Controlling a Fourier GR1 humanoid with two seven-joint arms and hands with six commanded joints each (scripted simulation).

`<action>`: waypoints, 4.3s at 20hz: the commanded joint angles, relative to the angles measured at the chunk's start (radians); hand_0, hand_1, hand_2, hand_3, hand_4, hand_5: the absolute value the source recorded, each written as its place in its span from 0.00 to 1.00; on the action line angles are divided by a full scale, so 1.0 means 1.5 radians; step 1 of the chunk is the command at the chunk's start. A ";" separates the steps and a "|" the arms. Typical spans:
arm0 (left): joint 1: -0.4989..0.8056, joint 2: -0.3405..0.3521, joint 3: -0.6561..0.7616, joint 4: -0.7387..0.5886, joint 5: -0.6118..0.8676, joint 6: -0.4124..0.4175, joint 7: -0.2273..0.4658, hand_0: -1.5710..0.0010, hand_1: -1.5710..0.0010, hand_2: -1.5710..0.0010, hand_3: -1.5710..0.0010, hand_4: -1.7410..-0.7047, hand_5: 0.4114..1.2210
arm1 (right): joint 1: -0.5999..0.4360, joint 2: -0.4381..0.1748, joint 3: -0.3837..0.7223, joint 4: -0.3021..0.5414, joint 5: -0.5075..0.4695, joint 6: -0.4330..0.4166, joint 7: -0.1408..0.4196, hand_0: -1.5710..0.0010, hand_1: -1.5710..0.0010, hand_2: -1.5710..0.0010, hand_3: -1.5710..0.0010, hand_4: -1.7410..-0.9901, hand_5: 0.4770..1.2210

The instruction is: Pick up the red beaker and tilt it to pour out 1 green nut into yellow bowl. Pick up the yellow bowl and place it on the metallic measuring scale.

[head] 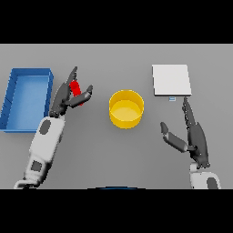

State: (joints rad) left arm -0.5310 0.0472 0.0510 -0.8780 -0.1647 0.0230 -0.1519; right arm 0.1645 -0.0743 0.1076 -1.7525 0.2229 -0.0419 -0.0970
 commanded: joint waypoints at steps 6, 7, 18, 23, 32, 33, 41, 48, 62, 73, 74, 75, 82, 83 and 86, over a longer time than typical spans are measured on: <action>-0.026 -0.018 0.039 0.042 0.028 0.027 -0.013 0.72 0.69 0.67 0.65 0.28 0.57 | -0.012 -0.002 -0.004 0.014 0.004 -0.004 0.000 1.00 1.00 1.00 1.00 0.64 0.23; -0.026 -0.020 0.034 0.049 0.017 0.039 -0.021 0.58 0.55 0.53 0.54 0.23 0.65 | -0.011 0.000 -0.004 0.018 0.005 -0.007 -0.001 1.00 1.00 1.00 1.00 0.65 0.23; -0.035 -0.026 0.018 0.023 0.024 0.062 -0.026 0.05 0.05 0.05 0.06 0.09 0.89 | 0.001 0.006 0.000 0.006 0.002 -0.005 -0.005 1.00 1.00 1.00 1.00 0.64 0.23; -0.030 -0.019 -0.009 -0.050 0.029 0.079 -0.004 0.02 0.02 0.02 0.02 0.03 0.87 | -0.012 -0.002 -0.005 0.008 0.008 -0.009 -0.001 1.00 1.00 1.00 1.00 0.64 0.24; -0.042 0.064 -0.174 -0.152 -0.095 0.038 0.141 0.00 0.00 0.00 0.01 0.01 0.87 | -0.001 -0.008 0.001 0.007 0.021 -0.007 0.002 1.00 1.00 1.00 1.00 0.65 0.27; -0.042 0.067 -0.186 -0.158 -0.102 0.038 0.152 0.00 0.00 0.00 0.01 0.01 0.86 | -0.003 -0.006 0.003 0.005 0.021 -0.007 0.006 1.00 1.00 1.00 1.00 0.65 0.27; -0.119 0.135 -0.350 -0.152 -0.286 0.015 0.274 0.00 0.00 0.00 0.00 0.00 0.88 | 0.005 0.003 0.014 0.000 0.023 -0.002 0.005 1.00 1.00 1.00 1.00 0.65 0.29; -0.210 0.168 -0.469 -0.117 -0.396 -0.058 0.280 0.00 0.00 0.00 0.00 0.09 0.98 | 0.000 0.006 0.012 -0.008 0.022 -0.006 0.019 1.00 1.00 1.00 1.00 0.61 0.31; -0.385 0.168 -0.713 -0.030 -0.539 -0.225 0.182 0.00 0.00 0.00 0.03 0.01 1.00 | -0.002 0.030 0.003 0.005 -0.006 -0.010 0.016 1.00 1.00 1.00 1.00 0.60 0.21; -0.497 0.144 -0.843 0.039 -0.611 -0.262 0.118 0.00 0.00 0.00 0.00 0.01 1.00 | 0.001 0.021 -0.003 0.020 0.019 -0.030 0.007 1.00 1.00 1.00 1.00 0.69 0.14; -0.505 0.146 -0.858 0.045 -0.619 -0.259 0.107 0.00 0.00 0.00 0.00 0.01 1.00 | 0.009 0.027 0.003 0.018 0.026 -0.033 0.002 1.00 1.00 1.00 1.00 0.70 0.15; -0.510 0.140 -0.869 0.048 -0.626 -0.260 0.109 0.00 0.00 0.00 0.00 0.01 1.00 | 0.008 0.025 0.000 0.017 0.020 -0.031 -0.002 1.00 1.00 1.00 1.00 0.70 0.15; -0.568 0.146 -0.915 0.059 -0.638 -0.254 0.060 0.00 0.00 0.00 0.00 0.01 1.00 | -0.002 0.028 0.009 0.025 0.043 -0.040 0.001 1.00 1.00 1.00 1.00 0.71 0.15; -0.586 0.152 -0.902 0.063 -0.627 -0.252 0.051 0.00 0.00 0.00 0.00 0.01 1.00 | -0.001 0.026 0.007 0.020 0.040 -0.040 -0.003 1.00 1.00 1.00 1.00 0.71 0.15; -0.641 0.180 -0.869 0.096 -0.610 -0.218 0.051 0.00 0.00 0.11 0.04 0.06 1.00 | 0.000 0.026 0.007 0.020 0.038 -0.039 -0.014 1.00 1.00 1.00 1.00 0.72 0.15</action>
State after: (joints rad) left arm -1.4944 0.3186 -1.2518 -0.7339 -1.0790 -0.3047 -0.0729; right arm 0.1648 -0.0360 0.1171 -1.7219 0.2798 -0.1015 -0.1176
